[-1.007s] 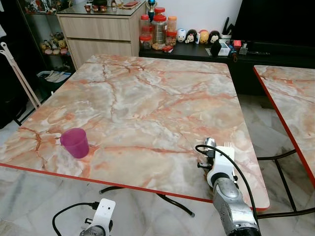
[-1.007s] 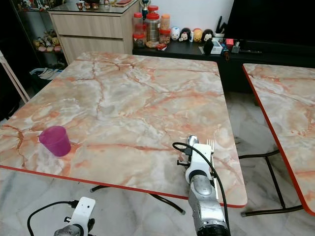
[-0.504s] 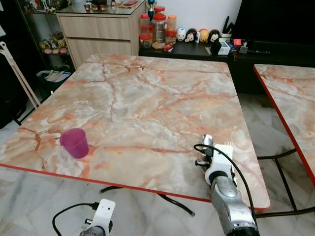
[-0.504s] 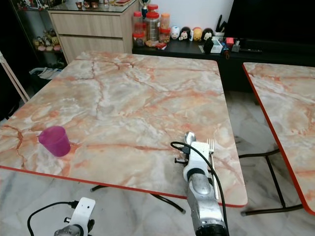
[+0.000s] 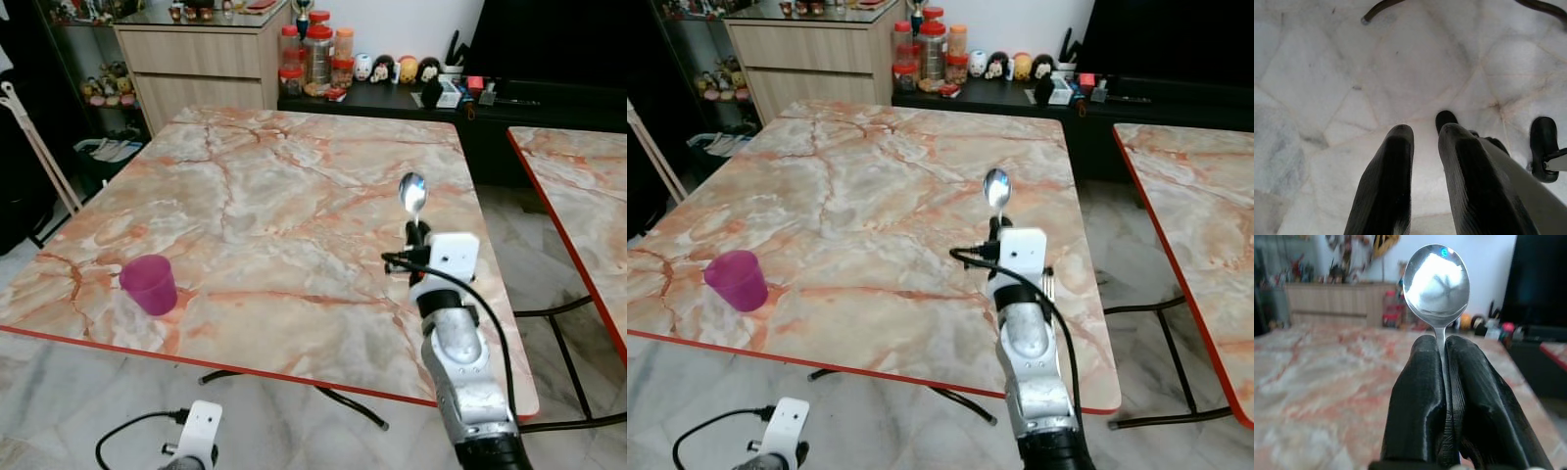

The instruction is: Setting the table

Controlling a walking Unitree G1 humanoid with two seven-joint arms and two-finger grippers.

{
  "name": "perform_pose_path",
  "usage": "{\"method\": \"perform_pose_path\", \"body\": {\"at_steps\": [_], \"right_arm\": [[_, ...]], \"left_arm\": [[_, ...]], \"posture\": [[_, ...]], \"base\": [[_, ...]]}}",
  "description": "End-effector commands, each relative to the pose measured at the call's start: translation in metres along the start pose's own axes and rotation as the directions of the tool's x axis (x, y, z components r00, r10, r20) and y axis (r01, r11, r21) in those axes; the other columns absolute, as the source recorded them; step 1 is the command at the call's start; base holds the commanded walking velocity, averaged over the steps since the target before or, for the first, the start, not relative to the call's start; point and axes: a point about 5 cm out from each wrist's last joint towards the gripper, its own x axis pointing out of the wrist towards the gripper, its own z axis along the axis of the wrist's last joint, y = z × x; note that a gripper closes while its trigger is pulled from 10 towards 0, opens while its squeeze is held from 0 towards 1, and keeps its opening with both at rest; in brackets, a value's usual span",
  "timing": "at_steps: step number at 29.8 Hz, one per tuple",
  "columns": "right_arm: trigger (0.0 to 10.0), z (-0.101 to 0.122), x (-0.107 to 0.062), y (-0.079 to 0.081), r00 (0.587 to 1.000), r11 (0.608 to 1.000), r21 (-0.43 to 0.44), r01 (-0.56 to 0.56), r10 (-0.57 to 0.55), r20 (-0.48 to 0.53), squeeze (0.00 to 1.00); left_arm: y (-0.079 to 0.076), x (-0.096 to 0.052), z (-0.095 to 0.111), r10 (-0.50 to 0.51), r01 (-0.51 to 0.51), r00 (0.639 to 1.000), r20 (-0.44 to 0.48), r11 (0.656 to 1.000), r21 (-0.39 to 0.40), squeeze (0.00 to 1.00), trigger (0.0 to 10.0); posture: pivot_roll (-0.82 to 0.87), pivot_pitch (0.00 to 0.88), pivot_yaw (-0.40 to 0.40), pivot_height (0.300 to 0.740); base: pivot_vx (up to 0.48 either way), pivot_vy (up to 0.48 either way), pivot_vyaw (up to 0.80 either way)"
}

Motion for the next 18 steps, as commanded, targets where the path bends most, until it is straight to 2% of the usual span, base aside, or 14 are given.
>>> {"method": "perform_pose_path", "body": {"at_steps": [1,11,15,18], "right_arm": [[10.0,0.0092,0.0024,-0.0019,0.999,1.0,-0.001,0.007,-0.007,0.042,0.0],[10.0,0.0131,0.0023,-0.0033,0.998,1.0,0.027,0.003,-0.005,0.068,0.0],[10.0,0.0136,0.0023,-0.0053,0.997,0.999,0.04,0.015,-0.018,0.069,0.0],[10.0,0.013,0.0016,-0.0075,0.997,0.999,0.037,0.026,-0.029,0.069,0.0]], "left_arm": [[0.0038,-0.0007,-0.0046,0.017,-0.017,1.0,-0.02,1.0,0.0,0.0,10.0],[0.0033,-0.0001,-0.0018,0.019,-0.019,1.0,-0.015,1.0,-0.001,0.0,10.0],[0.0032,0.0001,-0.0004,0.018,-0.018,1.0,-0.011,1.0,0.002,0.0,10.0],[0.0032,0.0,-0.0006,0.017,-0.017,1.0,-0.011,1.0,0.004,0.0,10.0]], "posture": [[-0.05,0.0,-0.008,0.728],[-0.05,0.0,-0.008,0.728],[-0.06,0.0,-0.007,0.728],[-0.06,0.0,-0.006,0.728]], "base": [[0.0,-0.296,0.0],[0.0,-0.375,0.0],[0.0,-0.393,-0.62],[0.0,-0.394,0.0]]}}
